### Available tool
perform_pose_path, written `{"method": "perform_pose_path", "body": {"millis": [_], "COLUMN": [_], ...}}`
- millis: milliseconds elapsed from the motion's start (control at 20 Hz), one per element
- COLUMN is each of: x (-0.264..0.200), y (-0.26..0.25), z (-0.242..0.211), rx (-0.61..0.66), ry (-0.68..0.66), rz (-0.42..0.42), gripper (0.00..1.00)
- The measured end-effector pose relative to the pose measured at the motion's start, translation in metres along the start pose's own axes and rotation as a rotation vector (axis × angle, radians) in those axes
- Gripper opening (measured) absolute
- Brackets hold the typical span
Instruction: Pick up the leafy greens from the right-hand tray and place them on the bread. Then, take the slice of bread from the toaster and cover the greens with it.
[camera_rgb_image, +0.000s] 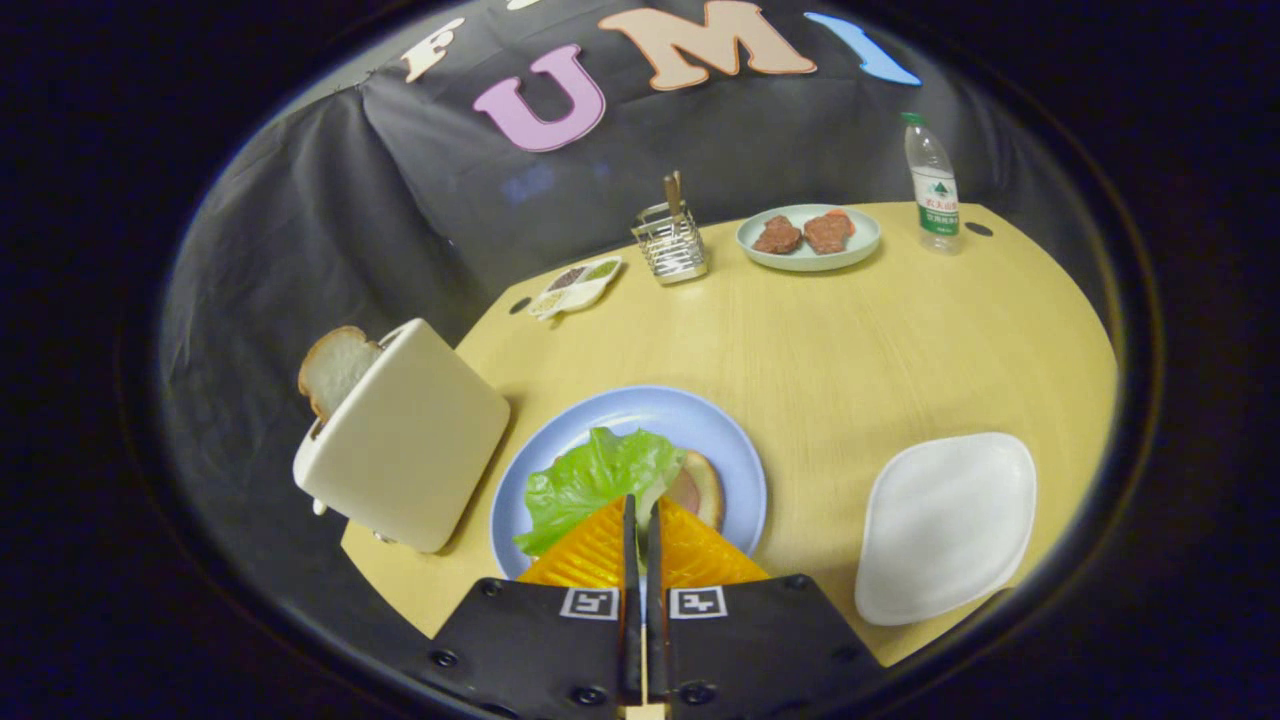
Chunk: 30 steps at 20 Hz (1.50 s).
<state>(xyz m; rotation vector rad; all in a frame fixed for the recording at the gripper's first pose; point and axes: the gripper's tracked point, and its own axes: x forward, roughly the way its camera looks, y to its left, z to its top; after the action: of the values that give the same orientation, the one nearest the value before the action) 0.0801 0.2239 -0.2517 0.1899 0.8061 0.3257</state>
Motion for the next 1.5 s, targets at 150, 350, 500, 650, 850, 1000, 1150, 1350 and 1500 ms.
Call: {"method": "perform_pose_path", "body": {"millis": [150, 350, 500, 650, 850, 1000, 1150, 1350, 1500], "x": [0.002, -0.009, -0.021, -0.038, -0.057, -0.066, -0.074, -0.079, -0.077], "y": [-0.005, -0.006, -0.002, 0.009, 0.040, 0.055, 0.080, 0.115, 0.151], "z": [-0.003, 0.001, 0.005, 0.020, 0.021, 0.034, 0.045, 0.074, 0.083], "rx": [-0.017, -0.017, -0.026, -0.038, -0.063, -0.120, -0.122, -0.135, -0.153], "ry": [0.000, -0.012, -0.023, -0.068, -0.027, -0.028, -0.022, -0.076, -0.093], "rz": [-0.032, -0.061, -0.076, -0.082, -0.039, -0.061, -0.045, -0.015, 0.029], "gripper": [0.25, 0.53, 0.73, 0.94, 1.00, 1.00, 1.00, 1.00, 1.00]}}
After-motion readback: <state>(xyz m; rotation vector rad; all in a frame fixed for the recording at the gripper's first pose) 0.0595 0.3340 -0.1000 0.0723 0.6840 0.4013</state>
